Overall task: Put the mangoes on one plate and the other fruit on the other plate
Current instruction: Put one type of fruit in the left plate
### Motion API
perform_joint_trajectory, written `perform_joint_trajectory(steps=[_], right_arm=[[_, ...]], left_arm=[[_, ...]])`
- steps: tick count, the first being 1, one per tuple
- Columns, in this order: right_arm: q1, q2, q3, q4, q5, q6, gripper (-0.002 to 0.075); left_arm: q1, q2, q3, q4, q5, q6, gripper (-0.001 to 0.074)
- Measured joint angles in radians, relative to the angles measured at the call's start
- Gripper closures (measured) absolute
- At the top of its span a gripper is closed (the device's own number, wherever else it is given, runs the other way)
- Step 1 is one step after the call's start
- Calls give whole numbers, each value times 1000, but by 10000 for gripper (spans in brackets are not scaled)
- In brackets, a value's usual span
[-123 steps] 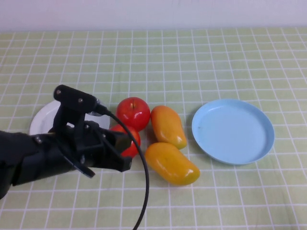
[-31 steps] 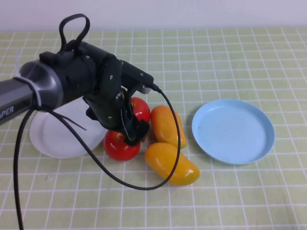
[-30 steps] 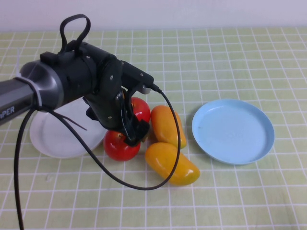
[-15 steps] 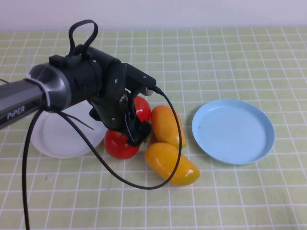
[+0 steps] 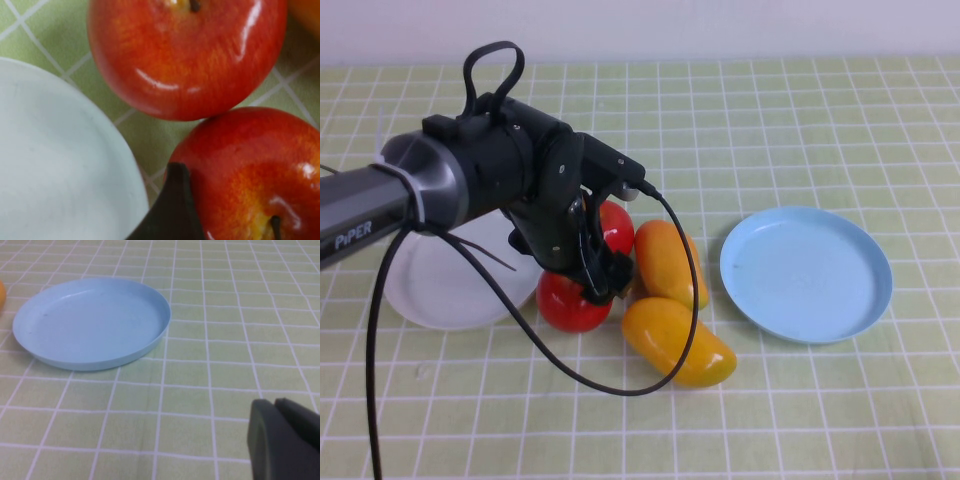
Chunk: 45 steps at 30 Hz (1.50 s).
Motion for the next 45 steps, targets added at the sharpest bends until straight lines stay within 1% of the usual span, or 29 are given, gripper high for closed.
perform_joint_trajectory(steps=[6,17,21,25,28,32,34,40,43,45], right_arm=[[0,0,0,0,0,0,743],[0,0,0,0,0,0,742],[0,0,0,0,0,0,742],[0,0,0,0,0,0,743],[0,0,0,0,0,0,742],[0,0,0,0,0,0,742],[0,0,0,0,0,0,742],[0,0,0,0,0,0,742],[0,0,0,0,0,0,742],[0,0,0,0,0,0,742]], left_arm=[[0,-9,0,0,18,0,164],[9,-137,-40,14,135,0,164],[60,-146,-41,28,172,0,164],[155,-146,-41,38,211,0,164],[241,-138,-41,44,173,0,164],[318,-95,-41,52,129,-1,164],[336,-66,-41,52,113,-1,165],[341,-5,-41,52,83,30,161],[341,3,-41,50,73,45,94],[341,3,-41,49,60,45,69]])
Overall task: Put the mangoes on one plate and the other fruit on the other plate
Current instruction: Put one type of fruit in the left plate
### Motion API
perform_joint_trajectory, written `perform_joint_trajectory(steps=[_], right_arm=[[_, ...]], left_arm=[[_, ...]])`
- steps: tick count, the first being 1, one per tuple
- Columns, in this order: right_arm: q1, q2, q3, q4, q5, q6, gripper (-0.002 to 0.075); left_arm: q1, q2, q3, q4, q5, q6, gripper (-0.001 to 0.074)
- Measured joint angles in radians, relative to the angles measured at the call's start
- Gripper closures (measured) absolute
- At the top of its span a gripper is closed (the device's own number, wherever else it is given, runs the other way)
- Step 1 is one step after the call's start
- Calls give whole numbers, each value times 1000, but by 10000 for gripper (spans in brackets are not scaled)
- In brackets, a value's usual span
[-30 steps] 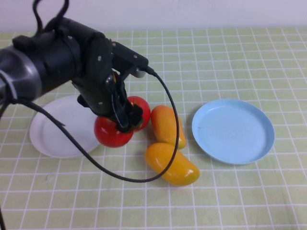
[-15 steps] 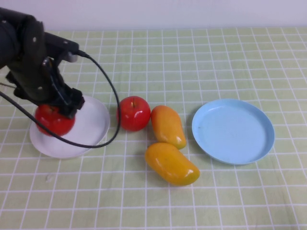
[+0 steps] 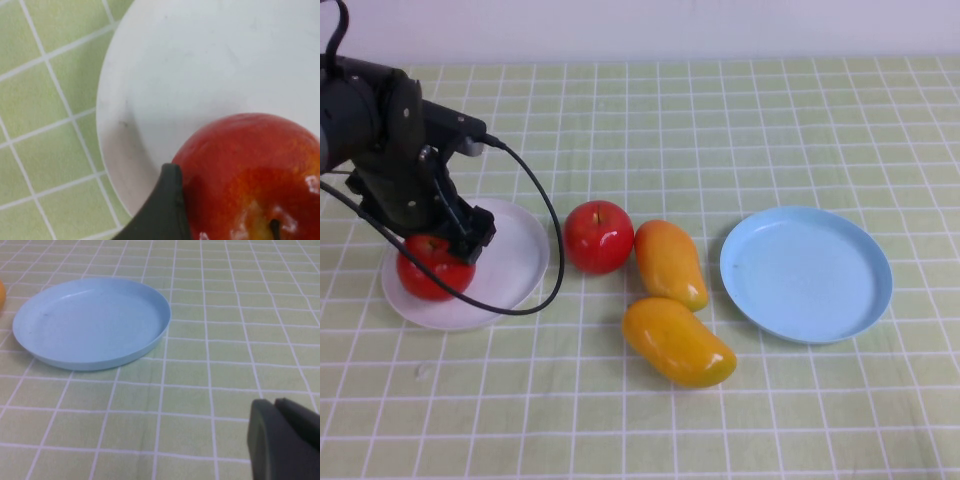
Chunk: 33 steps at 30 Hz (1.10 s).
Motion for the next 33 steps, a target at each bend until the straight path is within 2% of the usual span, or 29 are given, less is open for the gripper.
perform_joint_trajectory(steps=[11,16,20,23,33], right_arm=[[0,0,0,0,0,0,742],[0,0,0,0,0,0,742],[0,0,0,0,0,0,743],[0,0,0,0,0,0,742],[0,0,0,0,0,0,742]], left_arm=[[-6,-92,0,-5,-14,-54,66],[-74,-145,0,-133,-50,-52,66],[-157,-143,0,-269,-103,89,66],[-209,-121,0,-302,-131,167,66],[-220,-26,-38,-309,-180,88,66]])
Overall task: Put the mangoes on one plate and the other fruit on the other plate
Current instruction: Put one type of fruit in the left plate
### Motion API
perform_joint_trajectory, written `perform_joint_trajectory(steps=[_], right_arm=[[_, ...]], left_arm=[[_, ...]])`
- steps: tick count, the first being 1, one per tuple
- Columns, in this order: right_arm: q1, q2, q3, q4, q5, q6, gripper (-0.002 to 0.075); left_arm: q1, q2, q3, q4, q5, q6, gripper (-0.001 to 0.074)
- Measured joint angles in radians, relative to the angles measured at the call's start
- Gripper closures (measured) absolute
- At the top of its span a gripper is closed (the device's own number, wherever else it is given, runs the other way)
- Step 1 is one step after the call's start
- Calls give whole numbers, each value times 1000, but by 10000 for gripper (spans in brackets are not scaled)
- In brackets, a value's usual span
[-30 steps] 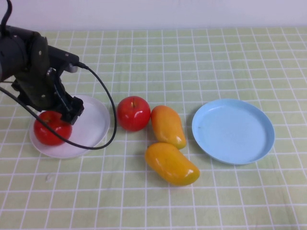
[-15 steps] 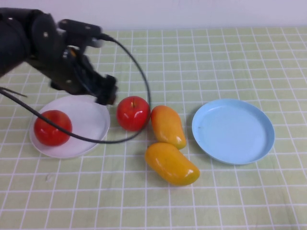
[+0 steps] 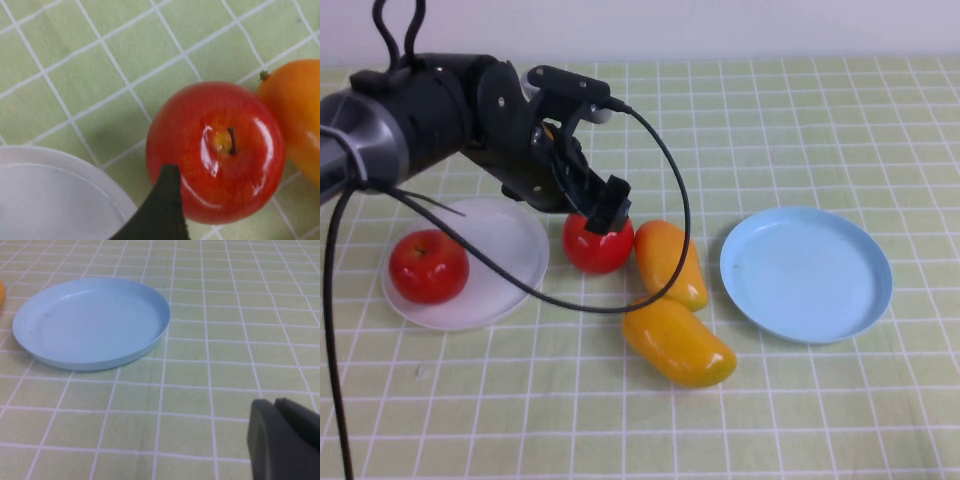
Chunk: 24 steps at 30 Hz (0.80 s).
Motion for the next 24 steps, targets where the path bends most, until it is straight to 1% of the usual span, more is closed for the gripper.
perform_joint_trajectory(steps=[10,17,24], right_arm=[[0,0,0,0,0,0,742],[0,0,0,0,0,0,742],[0,0,0,0,0,0,742]], left_arm=[[0,97,-113,0,52,-29,66],[0,150,-130,51,83,-35,66],[-2,174,-142,60,67,-35,66]])
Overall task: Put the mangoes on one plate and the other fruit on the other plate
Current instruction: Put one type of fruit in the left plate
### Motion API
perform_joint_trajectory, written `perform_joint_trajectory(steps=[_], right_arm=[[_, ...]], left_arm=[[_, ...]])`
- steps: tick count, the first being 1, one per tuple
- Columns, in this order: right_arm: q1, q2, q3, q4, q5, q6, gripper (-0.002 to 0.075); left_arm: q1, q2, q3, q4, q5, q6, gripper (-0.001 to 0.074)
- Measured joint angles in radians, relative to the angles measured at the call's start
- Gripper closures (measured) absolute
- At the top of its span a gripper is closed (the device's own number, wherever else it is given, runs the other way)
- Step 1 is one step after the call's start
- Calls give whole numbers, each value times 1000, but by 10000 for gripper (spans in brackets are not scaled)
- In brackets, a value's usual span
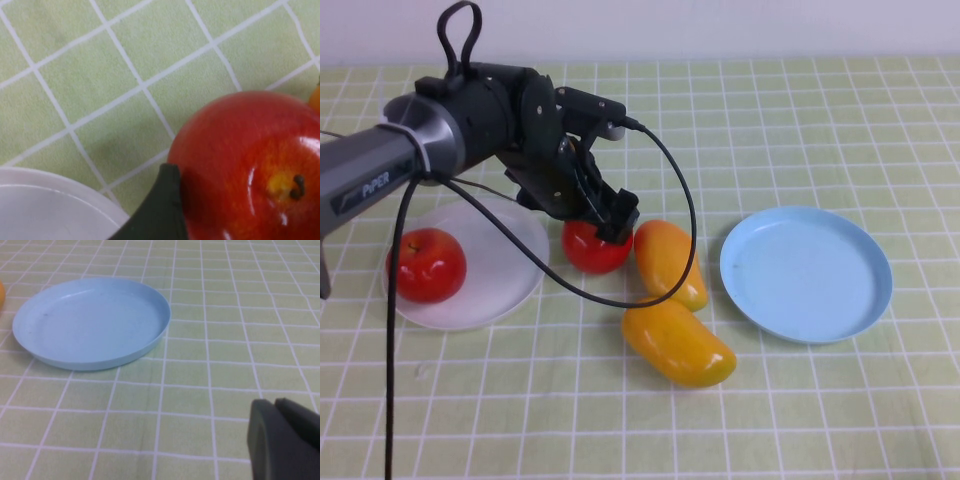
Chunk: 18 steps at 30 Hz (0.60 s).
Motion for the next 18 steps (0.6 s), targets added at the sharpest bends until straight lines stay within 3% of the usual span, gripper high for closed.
perform_joint_trajectory(steps=[9,14,18], right_arm=[[0,0,0,0,0,0,742],[0,0,0,0,0,0,742],[0,0,0,0,0,0,742]], left_arm=[[0,3,-3,0,-8,0,68],[0,6,-5,3,-1,0,153],[0,6,-5,4,1,0,155]])
